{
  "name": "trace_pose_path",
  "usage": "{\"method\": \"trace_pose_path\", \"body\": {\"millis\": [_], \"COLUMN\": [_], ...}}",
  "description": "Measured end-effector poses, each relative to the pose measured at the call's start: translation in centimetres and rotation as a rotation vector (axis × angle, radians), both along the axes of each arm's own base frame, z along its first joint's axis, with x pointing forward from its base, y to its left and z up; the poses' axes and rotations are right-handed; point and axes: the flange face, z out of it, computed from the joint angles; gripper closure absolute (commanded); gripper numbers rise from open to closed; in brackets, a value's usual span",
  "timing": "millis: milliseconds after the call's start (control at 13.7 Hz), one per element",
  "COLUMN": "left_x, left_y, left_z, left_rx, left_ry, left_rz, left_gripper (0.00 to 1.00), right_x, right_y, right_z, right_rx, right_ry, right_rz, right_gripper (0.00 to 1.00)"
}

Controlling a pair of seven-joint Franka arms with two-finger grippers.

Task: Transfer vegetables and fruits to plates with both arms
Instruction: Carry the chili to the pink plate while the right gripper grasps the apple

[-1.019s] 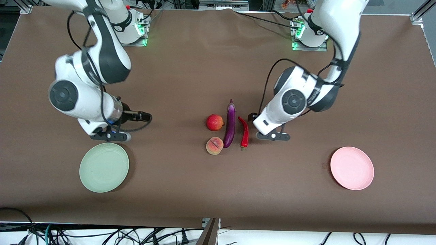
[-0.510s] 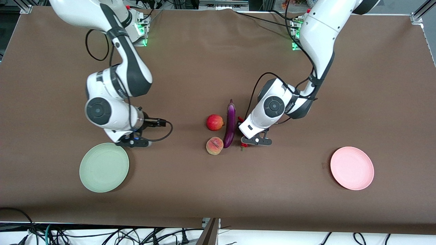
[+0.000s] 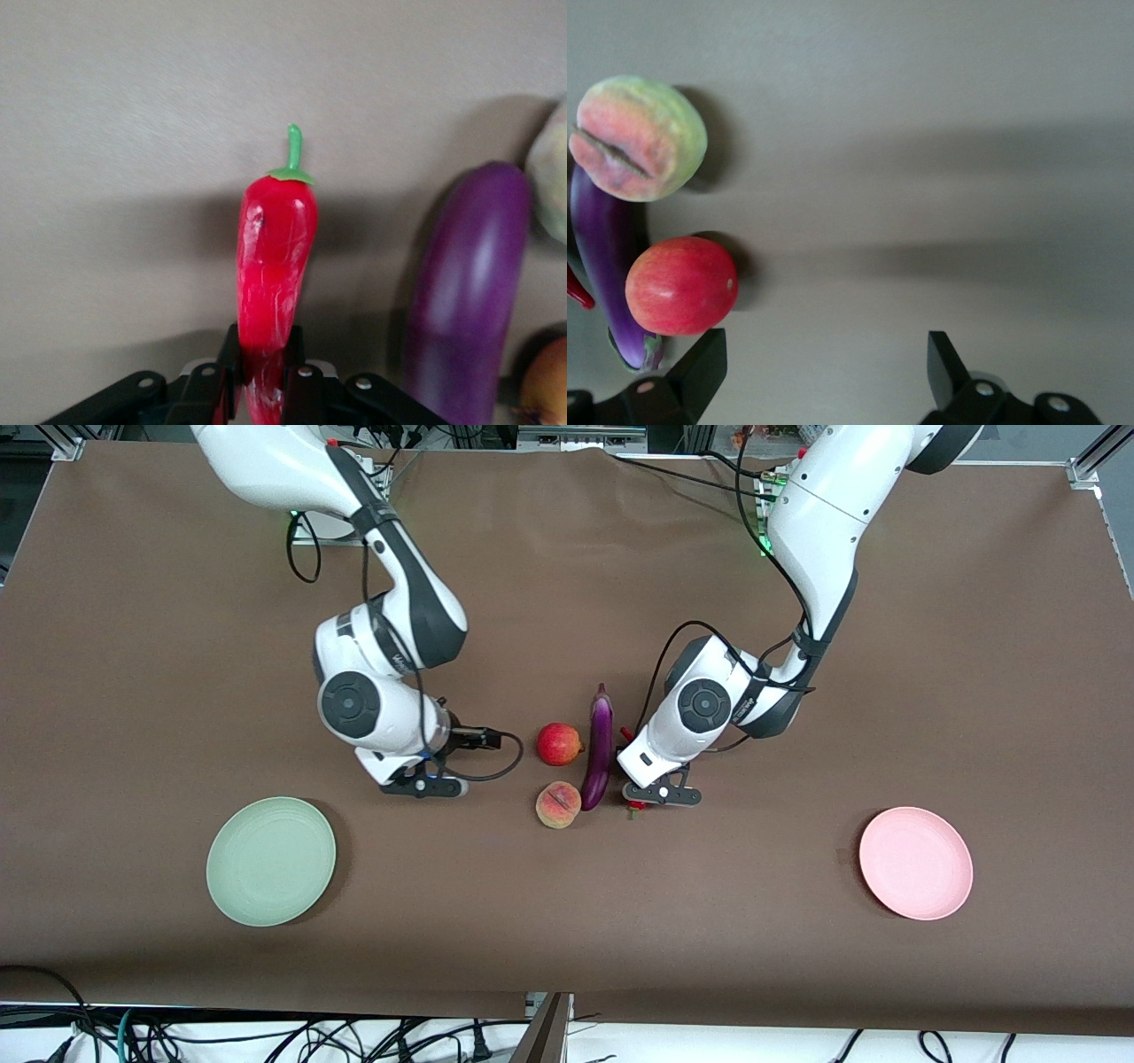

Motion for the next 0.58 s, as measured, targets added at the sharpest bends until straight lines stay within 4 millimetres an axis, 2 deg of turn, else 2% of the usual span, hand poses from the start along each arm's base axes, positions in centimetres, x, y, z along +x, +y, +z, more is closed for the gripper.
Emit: {"method": "trace_pose_path", "body": {"millis": [73, 218, 437, 582], "left_x": [0.6, 2.7, 5.9, 7.2], "left_y": [1.1, 4.6, 11.4, 16.4], "left_z": [0.1, 1.4, 6.2, 8.6], "left_rx": [0.015, 0.082, 0.198, 0.275], "left_ry": [-0.002, -0.023, -0.065, -0.069], "left_rz": [0.013, 0.034, 0.07, 0.049], "left_gripper": [0.92, 0.92, 0.92, 0.92], "right_x": [-0.5, -1.6, -2.8, -3.1], "right_y": [1.3, 3.8, 6.7, 7.6], "right_z": [-0.6, -1.8, -3.9, -4.7], "right_rx": [0.001, 0.002, 0.009, 0.013], "right_ry": [-0.008, -0.029, -0.067, -0.082], "right_rz": [0.005, -0.012, -0.03, -0.036], "right_gripper": [0.0, 0.0, 0.0, 0.0]}}
